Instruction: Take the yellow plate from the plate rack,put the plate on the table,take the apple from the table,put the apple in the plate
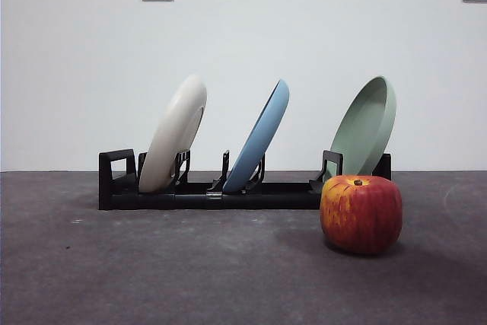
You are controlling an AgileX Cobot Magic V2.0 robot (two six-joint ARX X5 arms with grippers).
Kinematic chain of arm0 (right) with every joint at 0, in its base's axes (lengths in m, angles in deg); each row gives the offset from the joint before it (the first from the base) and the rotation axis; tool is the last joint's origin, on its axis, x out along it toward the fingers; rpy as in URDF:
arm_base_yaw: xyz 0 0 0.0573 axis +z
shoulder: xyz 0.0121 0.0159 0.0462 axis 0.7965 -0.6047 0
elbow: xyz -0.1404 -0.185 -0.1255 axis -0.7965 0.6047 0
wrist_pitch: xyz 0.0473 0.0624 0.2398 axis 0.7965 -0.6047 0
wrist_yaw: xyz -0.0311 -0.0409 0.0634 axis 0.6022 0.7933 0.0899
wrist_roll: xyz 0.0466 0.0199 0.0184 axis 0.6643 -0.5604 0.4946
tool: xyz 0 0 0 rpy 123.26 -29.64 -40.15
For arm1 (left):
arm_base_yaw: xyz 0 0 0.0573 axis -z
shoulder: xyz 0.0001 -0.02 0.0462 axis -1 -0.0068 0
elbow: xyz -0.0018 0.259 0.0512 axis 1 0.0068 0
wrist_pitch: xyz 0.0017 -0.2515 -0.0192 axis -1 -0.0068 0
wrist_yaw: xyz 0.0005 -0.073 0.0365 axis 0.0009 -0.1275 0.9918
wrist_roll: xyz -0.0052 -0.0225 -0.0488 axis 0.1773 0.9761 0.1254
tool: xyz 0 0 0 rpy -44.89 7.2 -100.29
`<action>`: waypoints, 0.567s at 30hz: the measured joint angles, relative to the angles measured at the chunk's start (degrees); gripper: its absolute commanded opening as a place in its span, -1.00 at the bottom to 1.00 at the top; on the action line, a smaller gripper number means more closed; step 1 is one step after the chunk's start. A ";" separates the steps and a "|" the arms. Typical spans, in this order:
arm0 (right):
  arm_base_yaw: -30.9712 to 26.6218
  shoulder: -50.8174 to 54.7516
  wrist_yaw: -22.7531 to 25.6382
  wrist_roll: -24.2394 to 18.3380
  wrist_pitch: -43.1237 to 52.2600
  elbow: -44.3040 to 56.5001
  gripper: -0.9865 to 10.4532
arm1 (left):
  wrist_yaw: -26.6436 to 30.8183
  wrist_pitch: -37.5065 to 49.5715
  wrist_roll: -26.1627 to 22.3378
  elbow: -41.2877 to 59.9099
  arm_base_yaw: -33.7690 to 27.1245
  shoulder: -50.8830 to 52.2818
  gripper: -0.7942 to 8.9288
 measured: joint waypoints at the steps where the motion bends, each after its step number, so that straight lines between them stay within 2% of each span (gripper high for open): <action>1: 0.00 0.00 0.00 1.27 0.00 0.00 -0.83 | 0.00 0.02 0.11 0.00 0.00 0.00 -0.84; 5: 0.00 0.00 -0.04 7.89 0.00 0.00 -0.83 | -0.11 0.02 0.66 0.00 0.00 -0.02 -0.84; 10: 0.00 -1.20 -0.07 15.02 -2.29 -1.03 -0.84 | -1.11 -0.24 4.87 -0.31 0.00 -0.02 -0.85; 14: 0.00 -6.78 -0.07 16.55 -2.71 -7.17 -0.84 | -1.53 -1.81 8.79 -6.29 0.00 -2.10 -0.85; 17: 0.00 -13.73 -0.07 16.72 -3.52 -14.69 -0.84 | -1.70 -2.38 10.40 -12.48 0.00 -7.82 -0.85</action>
